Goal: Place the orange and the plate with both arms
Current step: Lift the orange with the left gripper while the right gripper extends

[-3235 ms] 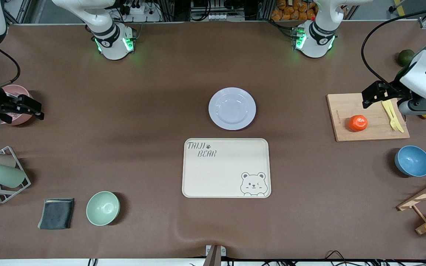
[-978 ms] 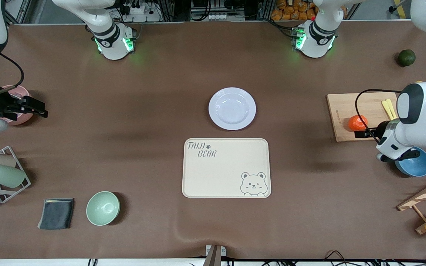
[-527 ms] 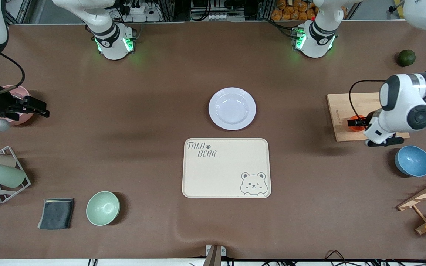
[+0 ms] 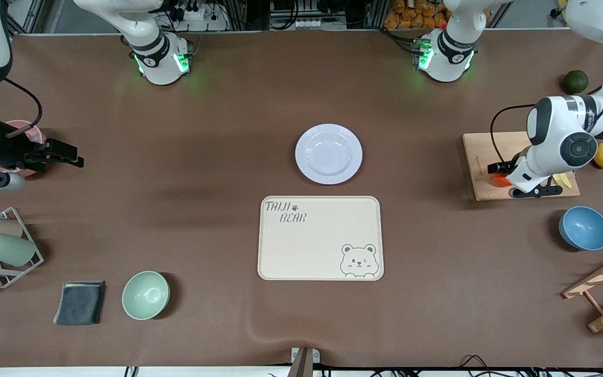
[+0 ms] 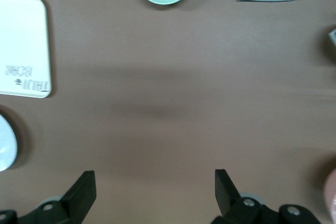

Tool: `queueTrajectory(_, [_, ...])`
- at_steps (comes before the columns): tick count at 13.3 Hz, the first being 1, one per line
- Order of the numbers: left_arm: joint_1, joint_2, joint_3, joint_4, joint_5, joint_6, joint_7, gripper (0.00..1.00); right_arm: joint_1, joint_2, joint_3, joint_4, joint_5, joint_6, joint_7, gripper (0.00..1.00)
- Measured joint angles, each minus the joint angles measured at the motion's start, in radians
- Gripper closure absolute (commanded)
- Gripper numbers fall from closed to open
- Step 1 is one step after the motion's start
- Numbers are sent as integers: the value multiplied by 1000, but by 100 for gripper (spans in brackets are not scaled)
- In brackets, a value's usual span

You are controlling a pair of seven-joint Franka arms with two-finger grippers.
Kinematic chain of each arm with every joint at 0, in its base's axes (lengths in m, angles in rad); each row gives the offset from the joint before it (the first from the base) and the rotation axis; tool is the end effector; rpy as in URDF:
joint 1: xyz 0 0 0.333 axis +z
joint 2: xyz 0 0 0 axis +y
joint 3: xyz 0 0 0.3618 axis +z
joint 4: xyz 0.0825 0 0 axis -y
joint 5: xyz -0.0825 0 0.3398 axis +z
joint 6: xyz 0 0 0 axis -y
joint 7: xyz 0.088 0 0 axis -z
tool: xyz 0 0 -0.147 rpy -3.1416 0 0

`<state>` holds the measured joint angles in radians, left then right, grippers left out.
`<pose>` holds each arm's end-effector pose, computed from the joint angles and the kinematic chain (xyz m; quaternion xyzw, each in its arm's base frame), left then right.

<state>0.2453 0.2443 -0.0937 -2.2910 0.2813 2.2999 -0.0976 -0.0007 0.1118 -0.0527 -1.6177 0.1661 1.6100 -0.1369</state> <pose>0.4743 0.0867 0.2697 -0.9899 -0.0182 0.1168 0.0785 0.5416 -0.0037 0.5565 -0.9945 -0.0333 0.0516 0.0849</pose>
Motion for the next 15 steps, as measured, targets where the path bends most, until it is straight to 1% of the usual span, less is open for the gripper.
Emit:
queueTrajectory(6, [61,43,0,-13,0,105,100,0,-5,47,1,-2,106,-2,-1,0])
queueTrajectory(7, [61,53,-1,-13,0,110,100,8,-6,60,1,-2,124,-2,-1,0])
queueTrajectory(8, [61,61,-2,-13,0,112,100,46,-6,71,1,-3,146,-2,-1,0])
queueTrajectory(9, [61,67,-3,-14,0,113,100,73,-6,83,1,-3,176,-2,-1,0])
queueTrajectory(10, [61,68,-3,-13,0,114,100,87,-6,95,1,-3,209,-2,-1,0])
queueTrajectory(11, [61,68,-4,-13,0,114,100,91,-6,107,1,-3,243,-2,0,0])
queueTrajectory(13, [61,64,-4,-12,0,114,100,92,-5,136,2,-5,312,-2,0,0])
queueTrajectory(15, [61,62,-5,-11,0,114,100,92,-2,162,4,-5,350,-2,-1,0])
